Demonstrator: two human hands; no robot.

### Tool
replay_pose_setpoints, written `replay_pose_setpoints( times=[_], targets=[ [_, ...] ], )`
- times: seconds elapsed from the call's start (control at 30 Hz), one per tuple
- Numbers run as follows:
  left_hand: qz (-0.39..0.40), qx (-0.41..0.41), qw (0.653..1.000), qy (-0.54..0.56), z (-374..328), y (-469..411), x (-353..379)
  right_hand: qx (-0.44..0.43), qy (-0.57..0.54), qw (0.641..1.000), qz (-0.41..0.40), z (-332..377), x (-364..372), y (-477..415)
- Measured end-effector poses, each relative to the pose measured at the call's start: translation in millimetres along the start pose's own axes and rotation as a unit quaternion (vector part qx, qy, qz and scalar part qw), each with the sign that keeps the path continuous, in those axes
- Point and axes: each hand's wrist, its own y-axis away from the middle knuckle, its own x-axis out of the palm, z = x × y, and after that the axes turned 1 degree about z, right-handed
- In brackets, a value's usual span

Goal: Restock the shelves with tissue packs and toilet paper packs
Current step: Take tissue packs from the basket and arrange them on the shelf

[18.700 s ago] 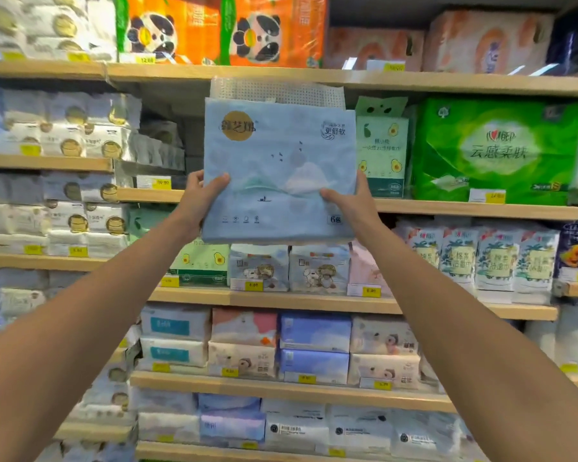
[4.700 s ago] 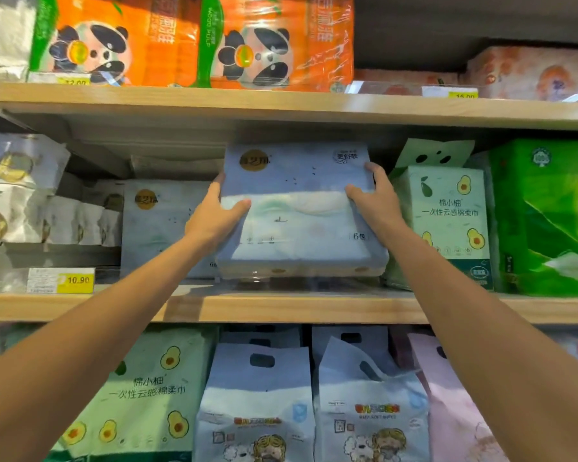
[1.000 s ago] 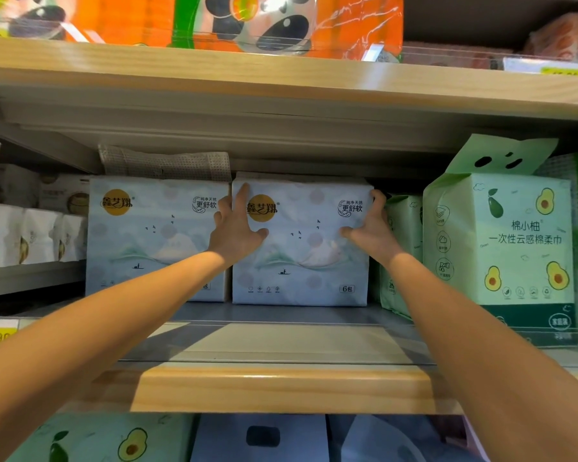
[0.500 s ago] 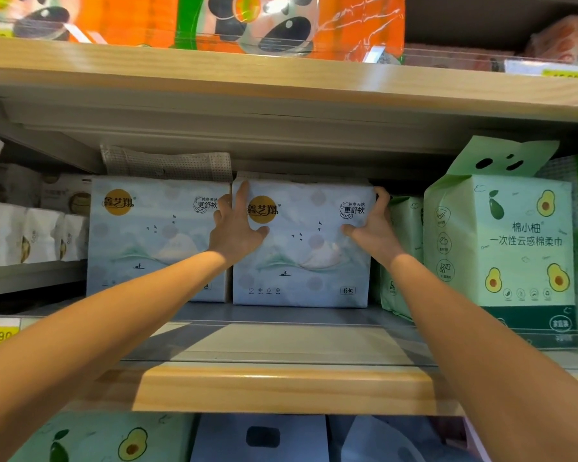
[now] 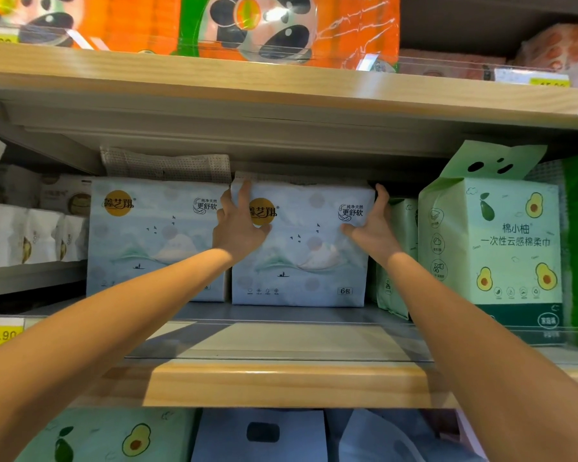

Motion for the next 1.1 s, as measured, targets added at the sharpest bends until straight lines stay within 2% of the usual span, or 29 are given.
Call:
replay_pose_setpoints(
  times=[0.17,0.47,0.57,0.8,0.93,1.1],
  targets=[
    [-0.005,0.009,1.000,0.012,4.0,-1.9,0.5,0.012,0.013,1.000,-0.002,0.1,0.7,-0.3],
    [-0.026,0.011,0.991,0.133,12.8,-11.0,0.7,0.002,0.011,0.999,-0.044,2.0,1.8,-5.0],
    [-0.026,0.018,0.992,0.118,14.2,-12.8,-0.5,0.008,0.019,0.998,-0.061,3.4,1.9,-8.3],
    [0.009,0.021,0.999,0.042,11.8,-7.2,1.6,-0.011,0.079,0.997,-0.020,-5.9,8.3,-13.1],
    [0.039,-0.003,0.998,0.048,10.5,-4.1,2.8,-0.009,0.086,0.996,0.018,-11.3,8.4,-10.5],
    [0.049,-0.013,0.997,0.062,10.9,-4.5,2.7,0.005,0.080,0.997,0.019,-10.8,8.4,-12.3]
  ],
)
